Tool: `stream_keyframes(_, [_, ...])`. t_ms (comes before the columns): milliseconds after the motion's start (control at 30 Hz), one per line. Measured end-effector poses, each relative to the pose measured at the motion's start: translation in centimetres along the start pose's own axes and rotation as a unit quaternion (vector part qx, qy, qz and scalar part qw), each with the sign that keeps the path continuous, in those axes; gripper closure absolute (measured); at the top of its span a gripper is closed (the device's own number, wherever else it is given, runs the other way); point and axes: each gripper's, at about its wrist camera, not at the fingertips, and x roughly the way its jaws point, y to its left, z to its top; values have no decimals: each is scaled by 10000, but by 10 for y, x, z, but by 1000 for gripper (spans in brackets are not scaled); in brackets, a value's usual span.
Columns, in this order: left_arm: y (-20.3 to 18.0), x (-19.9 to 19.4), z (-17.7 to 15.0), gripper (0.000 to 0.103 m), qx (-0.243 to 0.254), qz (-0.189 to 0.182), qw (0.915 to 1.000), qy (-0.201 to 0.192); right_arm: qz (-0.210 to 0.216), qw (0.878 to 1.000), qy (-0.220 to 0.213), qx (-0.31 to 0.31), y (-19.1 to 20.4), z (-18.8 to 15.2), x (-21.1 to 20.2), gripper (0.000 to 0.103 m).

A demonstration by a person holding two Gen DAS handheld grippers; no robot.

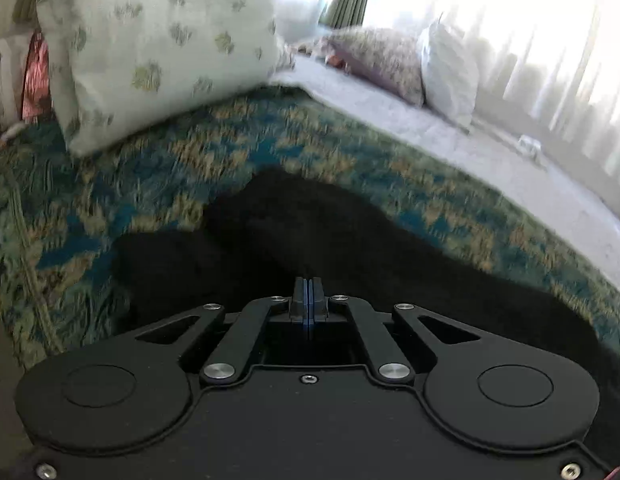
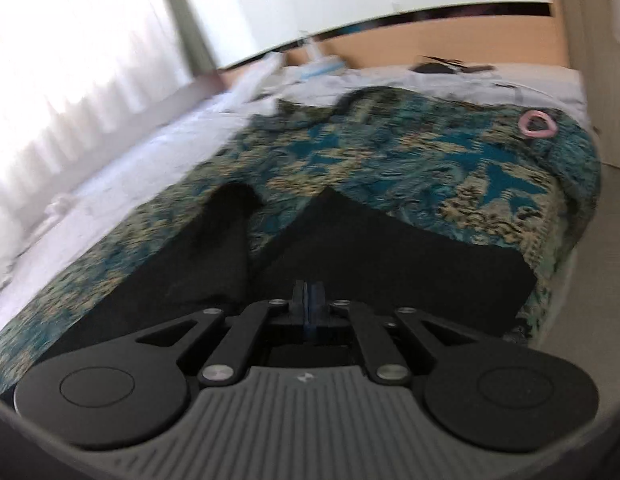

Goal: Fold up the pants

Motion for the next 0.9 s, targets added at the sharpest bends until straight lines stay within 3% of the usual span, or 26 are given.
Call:
stream_keyframes(33, [3,2,-1,102,-13,27,10000,35,60,9997,38,-242,3,-2,0,63])
stream_keyframes(100, [4,3,-4,102,-13,65,10000,42,169,9965,49,-816,16,-7,5,41])
stream_keyframes(267, [3,7,-6,101,59,141,9999,78,-31,9723,-28,-2337,72,-22,38,28])
stream_keyframes(367, [-1,11,0,101,53,171,9998,104,-271,9581,5,-2851,96,-19,72,16])
stream_keyframes(467, [-4,14,3,101,79,201,9997,98,-421,9473,329,-3158,111,-12,109,13])
stream_keyframes(500, [-5,14,4,101,77,205,9997,83,-407,9499,345,-3081,114,-9,115,17])
stream_keyframes(567, [-7,14,7,101,59,184,9998,53,-429,9624,390,-2655,114,5,120,65])
stream_keyframes(600, [-8,13,9,101,45,154,9999,20,-702,9677,300,-2403,113,12,119,94])
stream_keyframes(633, [-8,11,12,101,31,118,9999,-27,-883,9724,48,-2160,110,19,112,98])
stream_keyframes(767, [-6,-6,26,102,-29,-49,9996,-260,-852,9801,-815,-1594,86,39,64,98])
stream_keyframes(900, [1,-31,28,102,173,52,9972,-731,-784,9844,-1014,-1203,46,39,17,98])
